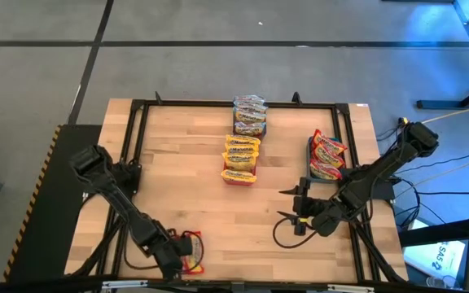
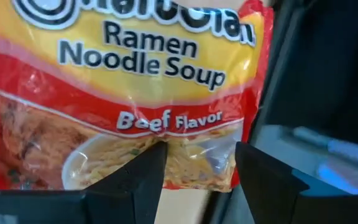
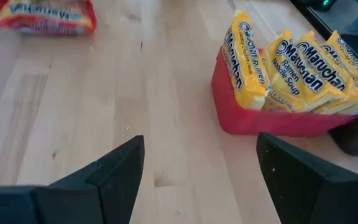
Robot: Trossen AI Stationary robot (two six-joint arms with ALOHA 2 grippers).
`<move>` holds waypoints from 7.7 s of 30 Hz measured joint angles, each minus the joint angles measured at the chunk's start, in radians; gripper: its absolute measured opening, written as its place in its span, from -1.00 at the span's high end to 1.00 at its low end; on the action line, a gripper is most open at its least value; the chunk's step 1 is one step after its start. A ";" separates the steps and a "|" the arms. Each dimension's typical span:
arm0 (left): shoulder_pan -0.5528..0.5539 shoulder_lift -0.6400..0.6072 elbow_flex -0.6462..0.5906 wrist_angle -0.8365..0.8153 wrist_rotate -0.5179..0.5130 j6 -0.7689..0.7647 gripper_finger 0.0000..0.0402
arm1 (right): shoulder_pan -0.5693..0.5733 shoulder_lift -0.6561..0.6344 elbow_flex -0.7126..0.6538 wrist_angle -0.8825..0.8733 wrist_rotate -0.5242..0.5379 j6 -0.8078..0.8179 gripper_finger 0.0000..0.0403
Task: Sort Maruchan noodles
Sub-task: Put the orange noodle pack into the blue bin
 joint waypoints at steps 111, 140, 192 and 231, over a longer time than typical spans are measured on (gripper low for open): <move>0.247 0.254 -0.007 0.543 -0.591 0.694 0.04 | -0.380 0.656 0.134 0.817 -0.706 0.527 0.14; 0.214 0.160 -0.004 0.351 -0.587 0.638 0.04 | -0.379 -0.085 0.134 -0.241 -0.560 0.087 0.58; 0.375 0.161 -0.004 0.504 -0.445 0.795 0.04 | -0.446 -0.127 0.115 -1.128 -0.410 -0.324 0.66; 0.510 0.101 0.162 0.495 -0.421 1.029 0.04 | -0.579 -0.178 0.419 -0.908 -0.627 -0.375 0.66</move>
